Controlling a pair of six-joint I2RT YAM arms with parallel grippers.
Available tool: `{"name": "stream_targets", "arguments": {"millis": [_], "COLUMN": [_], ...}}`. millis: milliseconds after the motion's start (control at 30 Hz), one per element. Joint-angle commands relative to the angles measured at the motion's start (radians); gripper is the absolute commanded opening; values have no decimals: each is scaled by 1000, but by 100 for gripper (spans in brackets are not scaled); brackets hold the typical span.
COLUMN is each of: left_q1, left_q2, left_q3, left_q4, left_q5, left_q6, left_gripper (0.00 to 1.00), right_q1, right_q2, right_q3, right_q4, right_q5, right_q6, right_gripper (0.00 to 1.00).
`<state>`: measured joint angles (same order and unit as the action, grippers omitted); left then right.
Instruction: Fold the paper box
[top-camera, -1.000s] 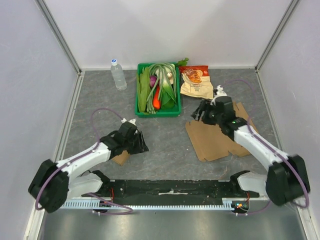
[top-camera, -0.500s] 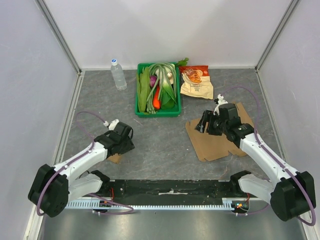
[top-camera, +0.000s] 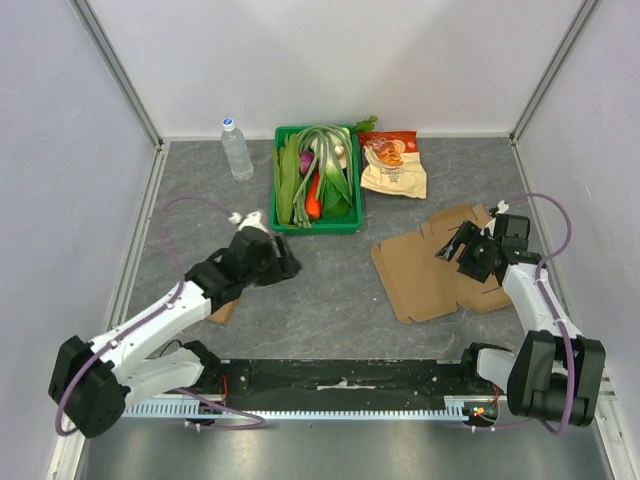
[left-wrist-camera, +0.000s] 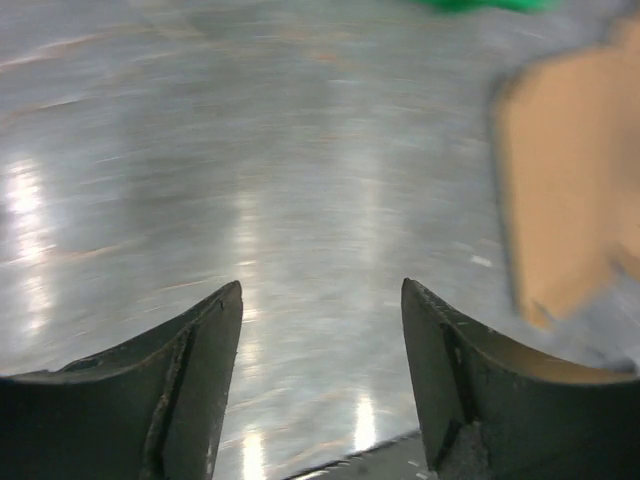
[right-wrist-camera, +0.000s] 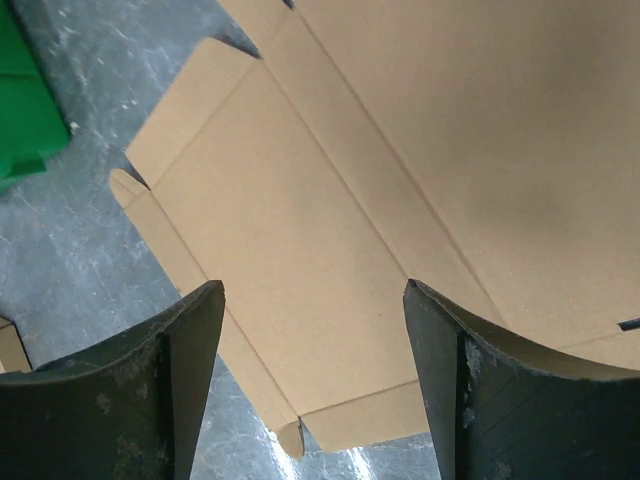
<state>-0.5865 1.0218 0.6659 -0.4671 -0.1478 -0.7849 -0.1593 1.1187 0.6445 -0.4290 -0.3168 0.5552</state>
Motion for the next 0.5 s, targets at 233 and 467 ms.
{"name": "stream_targets", "arguments": {"millis": [233,467], "left_q1": [-374,-464], "left_q2": [616,817], "left_q3": [170,153], "left_q4": [850,1071], "left_q5": [159,-13], "left_q6": [-272,-543], "left_gripper": [76,66], "right_q1": [-77,-77], "right_q2": [40,-54], "right_q3": [119,175], "right_q4": [-13,-27], "right_q5": [-11,7], "right_q6": [24,5], "right_gripper": [84,84]}}
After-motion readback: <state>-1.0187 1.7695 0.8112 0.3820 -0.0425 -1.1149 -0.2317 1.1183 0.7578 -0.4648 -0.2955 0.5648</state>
